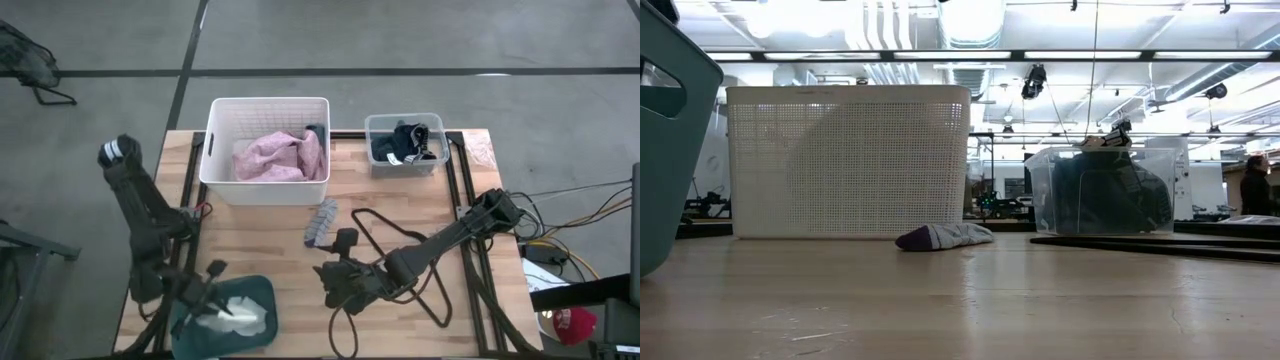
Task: Pick & Place Cloths
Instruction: Put the blue sock in the blue bin, then put the gray sock in the blue bin
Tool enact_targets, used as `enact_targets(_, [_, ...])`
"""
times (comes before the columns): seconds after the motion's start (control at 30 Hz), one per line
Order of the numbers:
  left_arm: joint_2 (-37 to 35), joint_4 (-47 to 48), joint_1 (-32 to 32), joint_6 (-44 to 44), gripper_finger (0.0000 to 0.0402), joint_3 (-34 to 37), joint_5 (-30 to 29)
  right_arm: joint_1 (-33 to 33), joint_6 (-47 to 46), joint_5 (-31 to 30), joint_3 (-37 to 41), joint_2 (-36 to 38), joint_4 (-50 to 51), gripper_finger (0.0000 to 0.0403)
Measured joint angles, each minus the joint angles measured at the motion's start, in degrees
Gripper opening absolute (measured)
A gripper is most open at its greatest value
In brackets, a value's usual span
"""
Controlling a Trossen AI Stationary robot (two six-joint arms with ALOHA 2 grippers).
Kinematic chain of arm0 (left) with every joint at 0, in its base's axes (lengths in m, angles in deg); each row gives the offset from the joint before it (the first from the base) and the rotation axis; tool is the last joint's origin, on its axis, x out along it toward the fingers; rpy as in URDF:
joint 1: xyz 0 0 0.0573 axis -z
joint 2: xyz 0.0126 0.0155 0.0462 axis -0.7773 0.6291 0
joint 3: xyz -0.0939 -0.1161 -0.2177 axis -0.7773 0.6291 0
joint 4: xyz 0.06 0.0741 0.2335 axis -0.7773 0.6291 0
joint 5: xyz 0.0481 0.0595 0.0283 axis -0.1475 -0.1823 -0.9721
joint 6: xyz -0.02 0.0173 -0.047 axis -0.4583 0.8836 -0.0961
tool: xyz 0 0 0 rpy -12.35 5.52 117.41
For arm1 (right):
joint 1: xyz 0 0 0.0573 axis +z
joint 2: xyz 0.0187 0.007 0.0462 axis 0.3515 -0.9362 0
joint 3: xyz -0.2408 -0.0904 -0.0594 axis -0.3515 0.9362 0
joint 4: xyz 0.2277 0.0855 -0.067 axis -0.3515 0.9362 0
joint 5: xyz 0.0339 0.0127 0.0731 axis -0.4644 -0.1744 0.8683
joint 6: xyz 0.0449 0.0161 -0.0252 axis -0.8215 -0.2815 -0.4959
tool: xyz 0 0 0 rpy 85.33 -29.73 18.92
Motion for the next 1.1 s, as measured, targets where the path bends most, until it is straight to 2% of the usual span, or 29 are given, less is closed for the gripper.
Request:
enact_targets(0.1, [2.8,1.8,0.0,-7.7,0.0027,0.0,1.6,0.0,-0.4,0.0,0.0,0.0,-0.1,0.0239])
enact_targets(0.2, [4.5,5.1,-0.1,-16.7,0.0041,0.0,-1.0,0.0,-0.4,0.0,0.0,0.0,-0.2,0.0233])
enact_targets(0.37, [6.3,9.3,-0.1,-29.3,0.0086,0.0,-1.7,0.0,-0.4,0.0,0.0,0.0,-0.3,0.0233])
enact_targets(0.53, [7.1,12.0,-0.1,-40.2,0.0139,0.0,1.1,0.0,-0.7,0.0,0.0,0.0,-0.5,0.0246])
enact_targets(0.6, [7.5,14.7,-0.2,-46.1,0.0156,0.0,3.3,0.0,-0.8,0.0,0.0,0.0,-0.6,0.0252])
enact_targets(0.73, [7.6,19.3,-0.7,-60.4,0.0172,0.0,11.5,0.0,-0.8,0.0,0.0,0.0,-1.1,0.0261])
enact_targets(0.83, [6.9,20.3,-1.3,-64.4,0.0172,0.0,15.2,-0.1,-0.8,0.0,0.0,0.0,-1.2,0.0266])
enact_targets(1.1, [2.2,22.4,-2.1,-68.6,0.0170,-2.4,23.7,-0.3,-0.8,0.1,0.0,0.0,-1.2,0.0276])
